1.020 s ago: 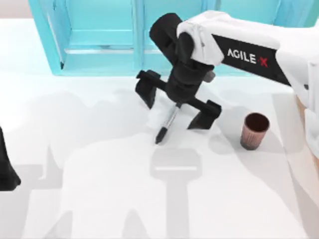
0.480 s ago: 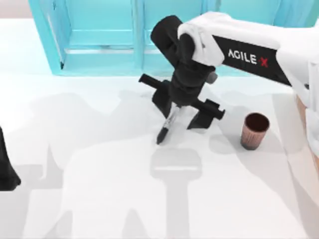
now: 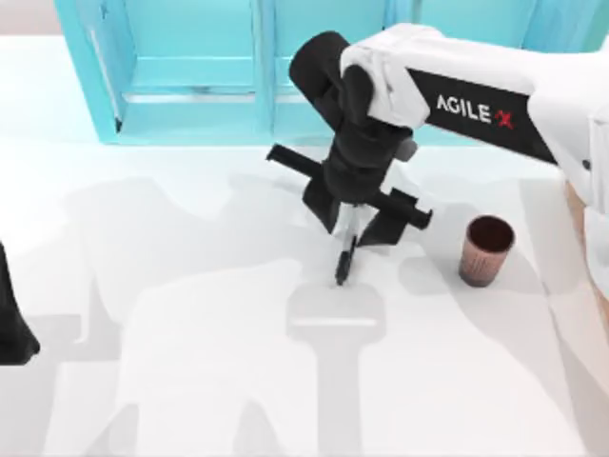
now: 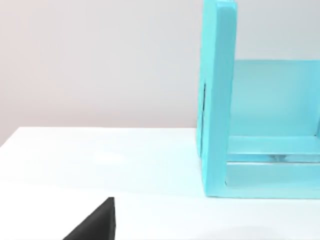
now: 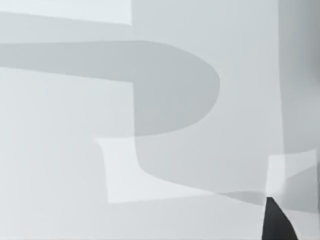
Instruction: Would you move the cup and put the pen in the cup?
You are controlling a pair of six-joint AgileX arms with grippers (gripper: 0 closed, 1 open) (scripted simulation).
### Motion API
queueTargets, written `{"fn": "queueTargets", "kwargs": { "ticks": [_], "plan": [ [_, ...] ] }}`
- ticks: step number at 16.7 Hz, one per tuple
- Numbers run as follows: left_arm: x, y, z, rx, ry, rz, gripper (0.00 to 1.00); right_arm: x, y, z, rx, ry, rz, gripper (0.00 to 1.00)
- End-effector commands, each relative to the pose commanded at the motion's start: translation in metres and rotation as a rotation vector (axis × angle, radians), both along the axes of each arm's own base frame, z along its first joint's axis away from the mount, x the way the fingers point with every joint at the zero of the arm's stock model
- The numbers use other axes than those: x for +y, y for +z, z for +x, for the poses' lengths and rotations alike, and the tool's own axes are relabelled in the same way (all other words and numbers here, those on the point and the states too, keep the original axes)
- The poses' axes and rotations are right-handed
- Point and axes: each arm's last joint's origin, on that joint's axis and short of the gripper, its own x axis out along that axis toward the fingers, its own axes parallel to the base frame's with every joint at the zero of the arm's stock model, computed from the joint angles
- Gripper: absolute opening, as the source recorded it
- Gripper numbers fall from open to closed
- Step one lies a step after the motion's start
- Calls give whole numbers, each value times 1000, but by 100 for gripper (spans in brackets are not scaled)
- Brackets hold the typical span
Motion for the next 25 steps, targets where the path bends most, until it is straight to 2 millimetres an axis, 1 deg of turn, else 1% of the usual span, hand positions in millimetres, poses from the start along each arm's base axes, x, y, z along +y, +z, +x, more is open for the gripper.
{"fn": "queueTargets", "kwargs": {
  "ticks": [1, 2, 4, 7, 12, 14, 15, 17, 22, 25],
  "plan": [
    [0, 0, 0, 0, 0, 0, 100, -11, 34, -5, -20, 20, -39, 0],
    [0, 0, 0, 0, 0, 0, 100, -11, 34, -6, -18, 20, -40, 0],
    [0, 0, 0, 0, 0, 0, 100, -9, 42, -15, -8, 21, -46, 0],
    [0, 0, 0, 0, 0, 0, 100, -7, 72, -35, -24, 21, -34, 0],
    [0, 0, 0, 0, 0, 0, 100, -6, 103, -68, -20, 21, -37, 0],
    [0, 0, 0, 0, 0, 0, 100, -9, 123, -83, -37, 21, -24, 0],
    [0, 0, 0, 0, 0, 0, 100, -10, 130, -92, -36, 21, -25, 0],
    [0, 0, 0, 0, 0, 0, 100, -10, 134, -104, -21, 20, -38, 0],
    [0, 0, 0, 0, 0, 0, 100, -11, 134, -103, -20, 15, -37, 0],
    [0, 0, 0, 0, 0, 0, 100, -10, 128, -105, -84, 60, -62, 0]
  ]
}}
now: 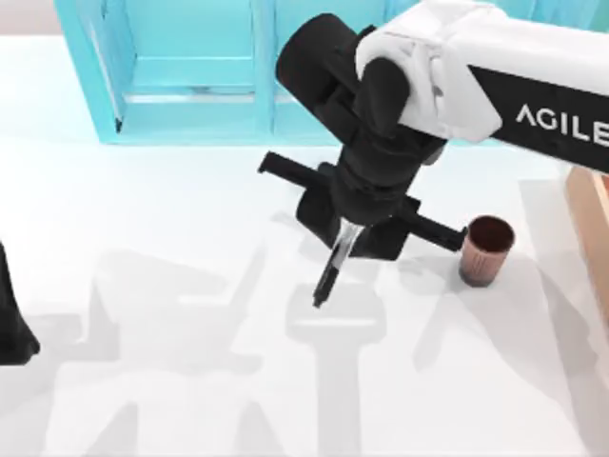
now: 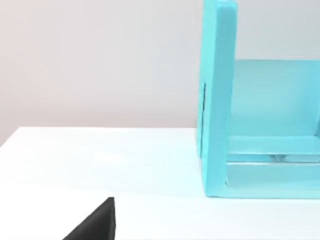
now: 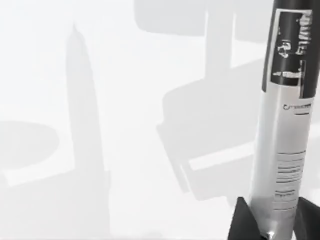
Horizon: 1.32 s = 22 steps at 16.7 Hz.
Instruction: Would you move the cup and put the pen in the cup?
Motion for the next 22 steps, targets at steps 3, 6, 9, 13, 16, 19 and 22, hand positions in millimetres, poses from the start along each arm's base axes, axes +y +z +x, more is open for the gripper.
{"fn": "queueTargets", "kwargs": {
  "ticks": [3, 6, 9, 13, 16, 19, 22],
  "plan": [
    [0, 0, 0, 0, 0, 0, 100, 1, -12, -5, -152, 92, -54, 0],
    [0, 0, 0, 0, 0, 0, 100, 2, -28, -13, -373, 193, -128, 0],
    [0, 0, 0, 0, 0, 0, 100, -1, -43, -25, -627, 268, -221, 0],
    [0, 0, 0, 0, 0, 0, 100, -13, -55, -51, -936, 296, -378, 0],
    [0, 0, 0, 0, 0, 0, 100, -31, -55, -74, -1107, 259, -496, 0],
    [0, 0, 0, 0, 0, 0, 100, -49, -49, -95, -1220, 190, -587, 0],
    [0, 0, 0, 0, 0, 0, 100, -64, -38, -113, -1291, 105, -637, 0]
  ]
}}
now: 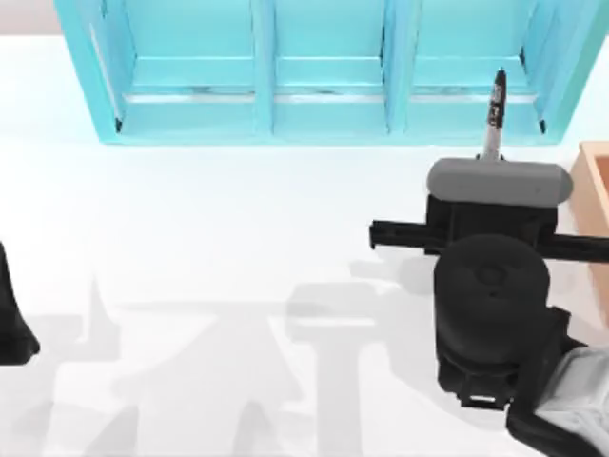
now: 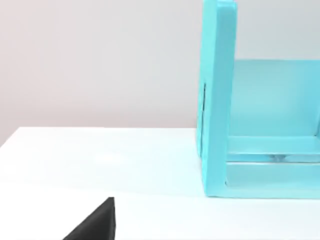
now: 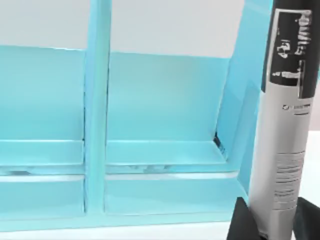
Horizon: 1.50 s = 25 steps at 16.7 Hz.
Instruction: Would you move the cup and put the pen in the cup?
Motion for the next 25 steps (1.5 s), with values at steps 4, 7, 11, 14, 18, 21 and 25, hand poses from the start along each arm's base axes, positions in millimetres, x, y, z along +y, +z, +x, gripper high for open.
{"fn": "queueTargets", "kwargs": {
  "ticks": [4, 7, 11, 14, 18, 21, 25],
  "plan": [
    [0, 0, 0, 0, 0, 0, 100, -12, 17, -14, -90, -55, 63, 0],
    [0, 0, 0, 0, 0, 0, 100, -15, 21, -16, -110, -65, 85, 0],
    [0, 0, 0, 0, 0, 0, 100, -15, 21, -15, -109, -69, 84, 0],
    [0, 0, 0, 0, 0, 0, 100, -16, 19, -7, -111, -68, 88, 0],
    [0, 0, 0, 0, 0, 0, 100, -20, 12, 7, -109, -65, 85, 0],
    [0, 0, 0, 0, 0, 0, 100, -24, 7, 19, -108, -66, 82, 0],
    [0, 0, 0, 0, 0, 0, 100, -26, 5, 24, -110, -65, 85, 0]
  ]
}}
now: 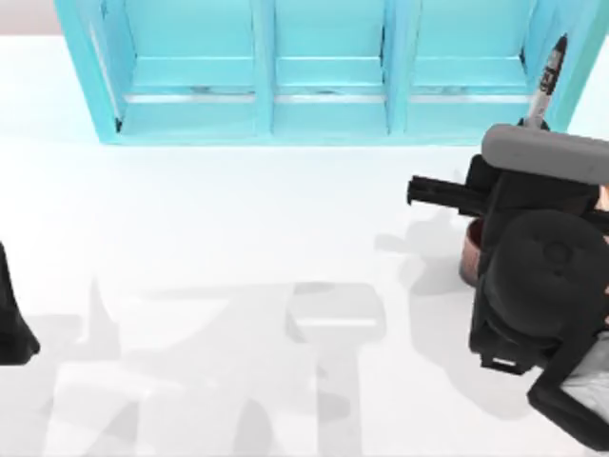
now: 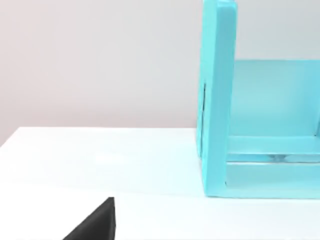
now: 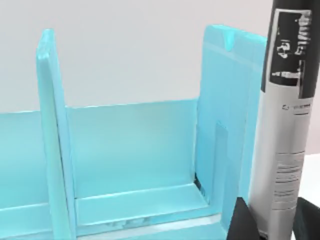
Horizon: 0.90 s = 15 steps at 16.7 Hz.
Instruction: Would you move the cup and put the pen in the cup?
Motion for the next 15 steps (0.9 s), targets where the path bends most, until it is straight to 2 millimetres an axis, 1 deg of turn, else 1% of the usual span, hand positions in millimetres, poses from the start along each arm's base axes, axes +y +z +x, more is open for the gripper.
{"fn": "queueTargets", "kwargs": {
  "ticks": [1, 14, 15],
  "plan": [
    [0, 0, 0, 0, 0, 0, 100, 0, 0, 0, 0, 0, 0, 0],
    [0, 0, 0, 0, 0, 0, 100, 0, 0, 0, 0, 0, 0, 98],
    [0, 0, 0, 0, 0, 0, 100, 0, 0, 0, 0, 0, 0, 100]
  ]
}}
